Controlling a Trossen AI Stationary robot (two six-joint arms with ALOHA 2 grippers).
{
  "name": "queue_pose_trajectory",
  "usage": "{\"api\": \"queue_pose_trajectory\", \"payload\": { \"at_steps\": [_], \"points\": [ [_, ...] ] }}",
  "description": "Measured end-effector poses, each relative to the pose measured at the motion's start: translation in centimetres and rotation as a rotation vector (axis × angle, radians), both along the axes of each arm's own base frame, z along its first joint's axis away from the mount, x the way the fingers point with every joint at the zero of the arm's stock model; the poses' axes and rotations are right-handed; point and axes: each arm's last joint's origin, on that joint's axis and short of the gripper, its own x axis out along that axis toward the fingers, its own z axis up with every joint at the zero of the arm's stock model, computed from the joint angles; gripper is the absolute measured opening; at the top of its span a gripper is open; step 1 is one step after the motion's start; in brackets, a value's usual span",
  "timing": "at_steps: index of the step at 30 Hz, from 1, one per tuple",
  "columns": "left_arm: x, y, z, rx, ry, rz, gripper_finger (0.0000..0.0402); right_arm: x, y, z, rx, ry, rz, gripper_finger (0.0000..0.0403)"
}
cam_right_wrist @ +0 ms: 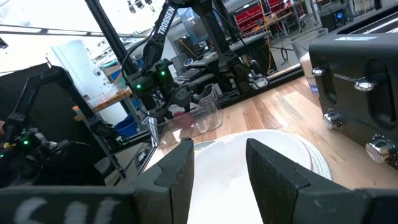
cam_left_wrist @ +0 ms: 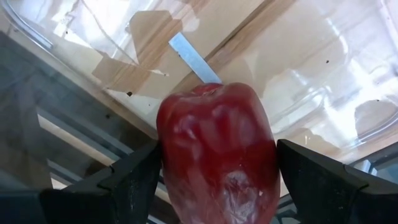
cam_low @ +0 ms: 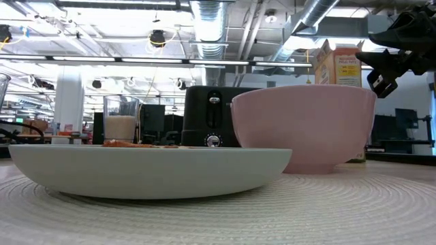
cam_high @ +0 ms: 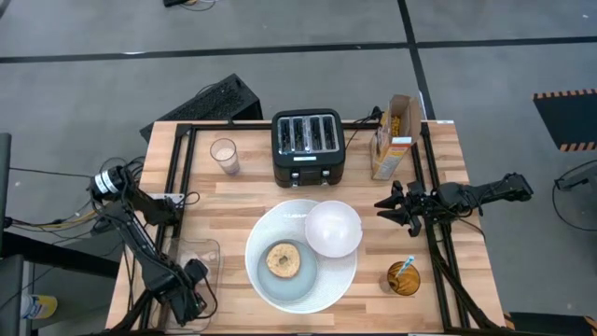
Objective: Arrange a breakfast setting
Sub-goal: Put the red apple on the light blue plate
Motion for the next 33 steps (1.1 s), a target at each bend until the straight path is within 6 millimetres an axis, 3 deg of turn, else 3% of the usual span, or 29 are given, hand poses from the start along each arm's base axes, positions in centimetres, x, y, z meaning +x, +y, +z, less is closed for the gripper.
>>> {"api": "queue_pose_trajectory", "payload": {
  "at_steps": [11,20,33],
  "points": [
    [0.0,0.1,0.0,0.006,-0.012,-0.025,0.0242,0.0,0.0,0.0,0.0,0.0,0.0,0.0168],
    [0.2,0.2,0.3,-0.01,-0.026,-0.064,0.0241,0.0,0.0,0.0,0.0,0.0,0.0,0.0168],
    [-0.6,2.1,5.0,-0.125,-0.202,-0.069,0.0242,0.0,0.0,0.0,0.0,0.0,0.001,0.0168]
  ]
}}
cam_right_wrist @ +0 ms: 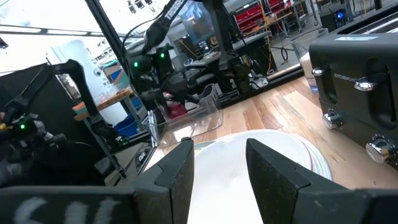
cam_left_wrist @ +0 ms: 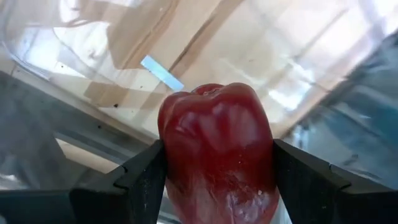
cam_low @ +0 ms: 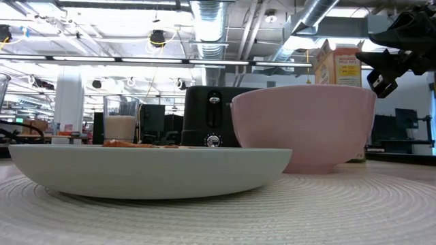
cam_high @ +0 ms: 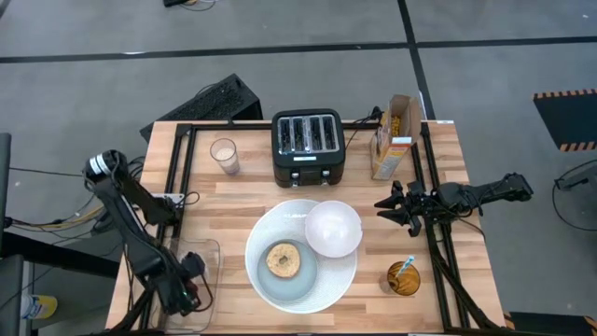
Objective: Arrange a breakfast setting
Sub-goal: Put the red apple on the light blue plate
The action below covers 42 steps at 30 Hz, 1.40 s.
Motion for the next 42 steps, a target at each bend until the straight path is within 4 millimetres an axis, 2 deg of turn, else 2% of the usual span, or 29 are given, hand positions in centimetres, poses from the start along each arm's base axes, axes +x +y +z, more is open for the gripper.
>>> {"api": "queue_pose_trajectory", "payload": {
  "at_steps": [9,17,26,32,42],
  "points": [
    [-1.0,2.8,3.8,-0.068,-0.2,0.06,0.0242,0.0,0.0,0.0,0.0,0.001,-0.001,0.0168],
    [-0.6,5.0,5.8,-0.042,-0.436,0.164,0.0242,0.0,0.0,0.0,0.0,0.0,0.0,0.0168],
    [2.3,5.8,6.8,0.011,-0.701,0.194,0.0242,0.0,0.0,0.0,0.0,0.0,0.0,0.0168],
    [5.1,5.7,6.7,0.032,-0.81,0.111,0.0242,0.0,0.0,0.0,0.0,0.0,-0.001,0.0168],
    [8.2,5.1,6.2,0.081,-0.937,-0.025,0.0242,0.0,0.0,0.0,0.0,0.0,0.0,0.0168]
  ]
}}
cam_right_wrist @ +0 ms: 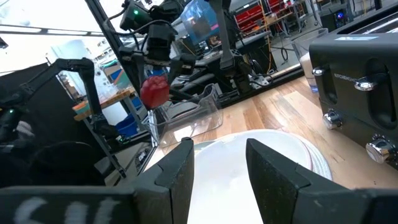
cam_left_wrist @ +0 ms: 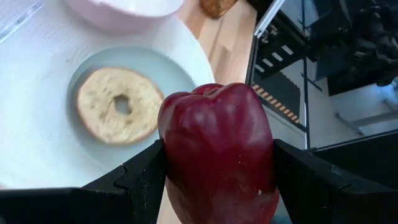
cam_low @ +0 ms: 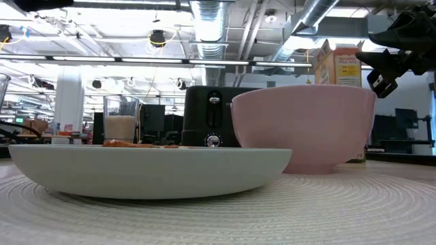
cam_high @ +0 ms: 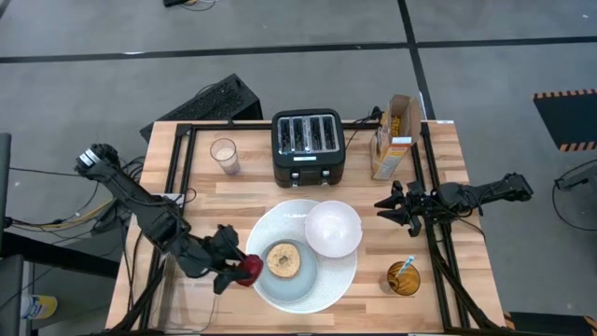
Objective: Arrange a breakfast setting
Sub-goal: Put the red apple on the light blue plate
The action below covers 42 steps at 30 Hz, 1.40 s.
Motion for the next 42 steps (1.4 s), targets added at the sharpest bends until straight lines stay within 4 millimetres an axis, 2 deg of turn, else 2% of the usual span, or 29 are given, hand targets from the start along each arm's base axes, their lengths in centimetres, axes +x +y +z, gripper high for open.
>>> {"api": "queue_pose_trajectory", "payload": {
  "at_steps": [9,17,21,36,42],
  "points": [
    [3.2,-1.2,-2.6,0.058,0.003,-0.095,0.0243,0.0,0.0,0.0,0.0,0.0,0.0,0.0168],
    [4.8,-2.2,-4.7,0.098,0.026,-0.202,0.0243,0.0,0.0,0.0,0.0,0.0,0.0,0.0168],
    [5.4,-1.9,-5.1,0.119,0.015,-0.199,0.0243,0.0,0.0,0.0,0.0,0.0,0.0,0.0168],
    [6.8,-0.7,-4.4,0.175,-0.091,-0.221,0.0243,0.0,0.0,0.0,0.0,0.0,0.0,0.0168],
    [7.6,-0.6,-5.5,0.191,-0.061,-0.198,0.0243,0.0,0.0,0.0,0.0,0.0,0.0,0.0168]
  ]
}}
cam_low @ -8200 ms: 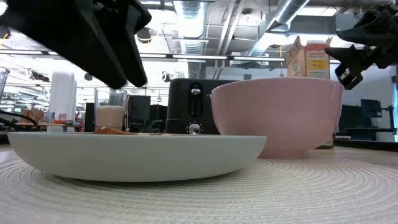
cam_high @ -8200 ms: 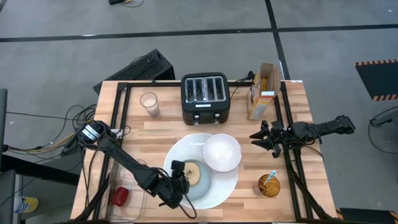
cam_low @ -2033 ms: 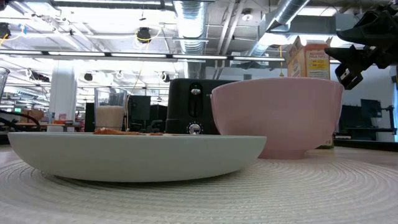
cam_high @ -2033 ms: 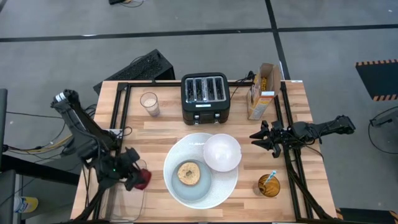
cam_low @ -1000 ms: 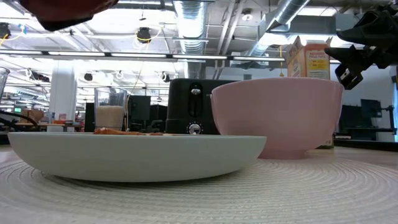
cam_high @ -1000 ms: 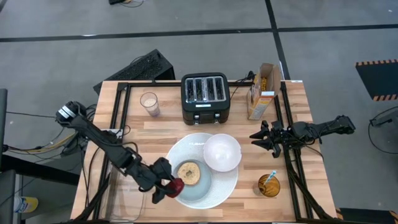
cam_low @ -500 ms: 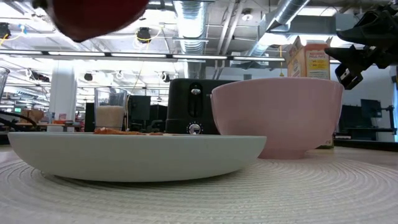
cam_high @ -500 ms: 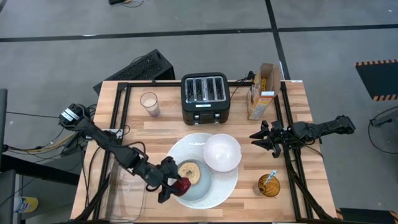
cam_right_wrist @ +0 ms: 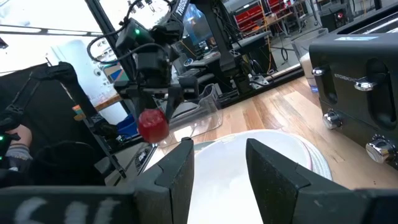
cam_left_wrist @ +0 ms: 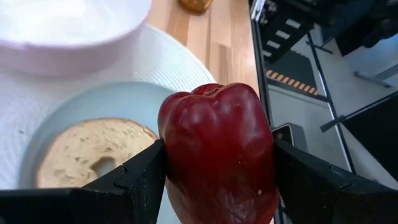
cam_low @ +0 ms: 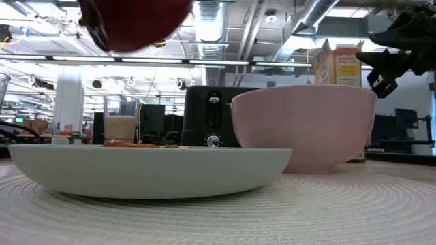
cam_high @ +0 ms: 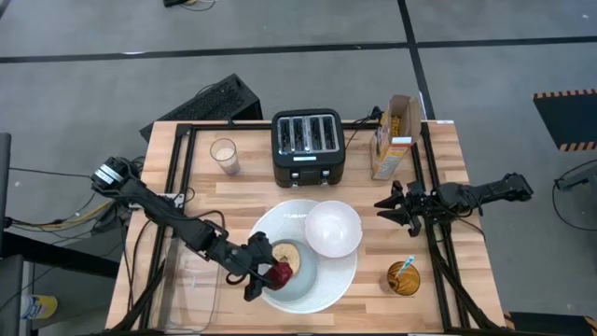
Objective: Arrange a breakfast setting
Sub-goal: Put the red apple on the light blue plate
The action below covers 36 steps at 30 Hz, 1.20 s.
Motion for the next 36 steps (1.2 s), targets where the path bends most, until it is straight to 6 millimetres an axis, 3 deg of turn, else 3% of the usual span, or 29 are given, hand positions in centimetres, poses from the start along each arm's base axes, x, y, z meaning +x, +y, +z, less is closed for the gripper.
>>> {"api": "queue_pose_trajectory", "payload": {
  "at_steps": [21,36],
  "points": [
    [2.8,-1.6,-5.8,-0.105,0.117,-0.029,0.0243,0.0,0.0,0.0,0.0,0.001,0.0,0.0168],
    [2.7,-1.5,-6.6,-0.111,0.166,-0.009,0.0248,0.0,0.0,0.0,0.0,0.001,0.0,0.0168]
  ]
}}
